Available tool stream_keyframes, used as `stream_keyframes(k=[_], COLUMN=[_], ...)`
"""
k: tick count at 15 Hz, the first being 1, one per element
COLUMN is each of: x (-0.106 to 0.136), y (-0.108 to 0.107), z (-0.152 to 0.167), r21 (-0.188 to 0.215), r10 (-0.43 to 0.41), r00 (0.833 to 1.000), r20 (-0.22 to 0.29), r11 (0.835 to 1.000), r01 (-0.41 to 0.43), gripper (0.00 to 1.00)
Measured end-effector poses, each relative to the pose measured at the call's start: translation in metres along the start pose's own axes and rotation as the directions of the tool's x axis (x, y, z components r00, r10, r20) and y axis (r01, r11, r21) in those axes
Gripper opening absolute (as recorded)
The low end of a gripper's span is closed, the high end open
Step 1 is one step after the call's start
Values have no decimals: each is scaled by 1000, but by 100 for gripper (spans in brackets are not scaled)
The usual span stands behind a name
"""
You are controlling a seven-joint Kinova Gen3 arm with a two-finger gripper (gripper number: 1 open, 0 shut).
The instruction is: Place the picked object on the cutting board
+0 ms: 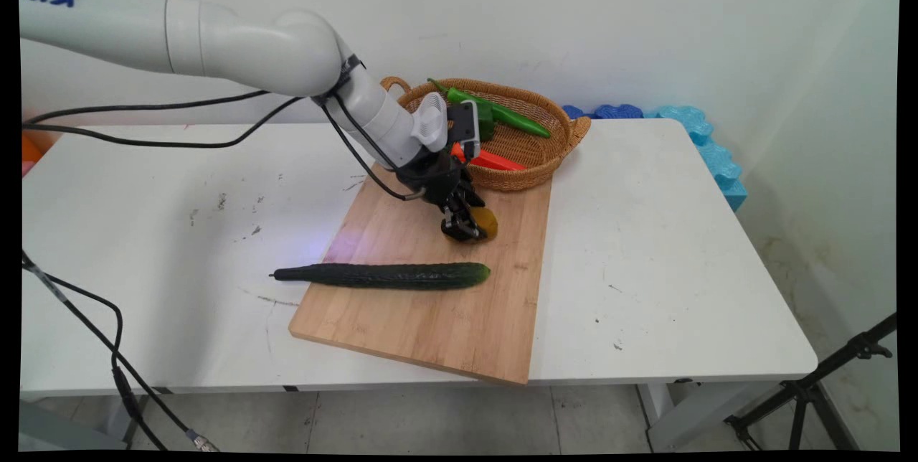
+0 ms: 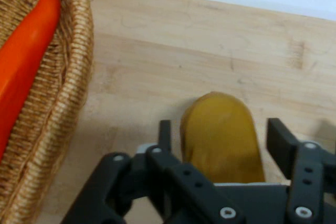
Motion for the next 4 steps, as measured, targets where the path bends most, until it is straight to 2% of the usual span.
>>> stream_keyframes(k=[4], x=[1], y=[0], z=[8], r21=[-4], r10=[5], r00=[1000], r20=[-7], r11=[1000], r01=[-5], gripper=[100])
